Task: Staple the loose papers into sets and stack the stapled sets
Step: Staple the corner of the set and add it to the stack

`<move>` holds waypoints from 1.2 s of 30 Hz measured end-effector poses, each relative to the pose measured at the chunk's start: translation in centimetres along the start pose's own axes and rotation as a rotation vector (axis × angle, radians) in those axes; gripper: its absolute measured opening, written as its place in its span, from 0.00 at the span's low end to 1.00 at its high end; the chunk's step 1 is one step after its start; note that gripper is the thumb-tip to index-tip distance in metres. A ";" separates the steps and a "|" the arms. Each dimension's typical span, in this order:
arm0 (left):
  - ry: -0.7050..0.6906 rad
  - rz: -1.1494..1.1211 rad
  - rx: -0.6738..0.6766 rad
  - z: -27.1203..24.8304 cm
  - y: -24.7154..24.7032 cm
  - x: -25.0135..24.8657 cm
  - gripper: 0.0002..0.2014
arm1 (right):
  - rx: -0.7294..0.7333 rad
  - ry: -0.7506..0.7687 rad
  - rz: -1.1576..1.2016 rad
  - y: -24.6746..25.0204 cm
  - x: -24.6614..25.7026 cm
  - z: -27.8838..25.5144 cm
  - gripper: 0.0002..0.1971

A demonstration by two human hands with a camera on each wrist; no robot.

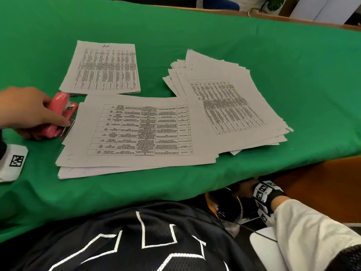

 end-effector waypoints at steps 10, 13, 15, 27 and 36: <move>0.009 -0.024 0.022 0.0 0.0 -0.1 0.54 | 0.280 0.042 0.479 12.3 2.2 -8.5 0.15; -0.017 -0.004 0.029 -0.7 0.5 -1.5 0.53 | 0.295 0.176 0.694 18.4 3.3 -10.8 0.17; -0.016 0.060 0.003 -2.8 1.5 -3.7 0.37 | 0.232 0.256 0.917 23.1 4.1 -11.2 0.19; -0.101 0.220 -0.051 -4.6 2.3 -4.6 0.22 | -0.512 0.210 0.965 36.2 13.9 3.5 0.24; -0.094 0.324 -0.089 -4.3 2.9 -3.3 0.20 | -0.313 0.124 0.201 36.2 15.0 10.9 0.46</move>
Point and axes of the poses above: each hand's wrist, its own z-axis towards the middle knuckle, its own y-axis out of the back of the hand, x = y × z, the point moved 1 cm from there along z, towards the middle knuckle, and after that the axes turned 15 degrees about -x, right-handed, at the moved point
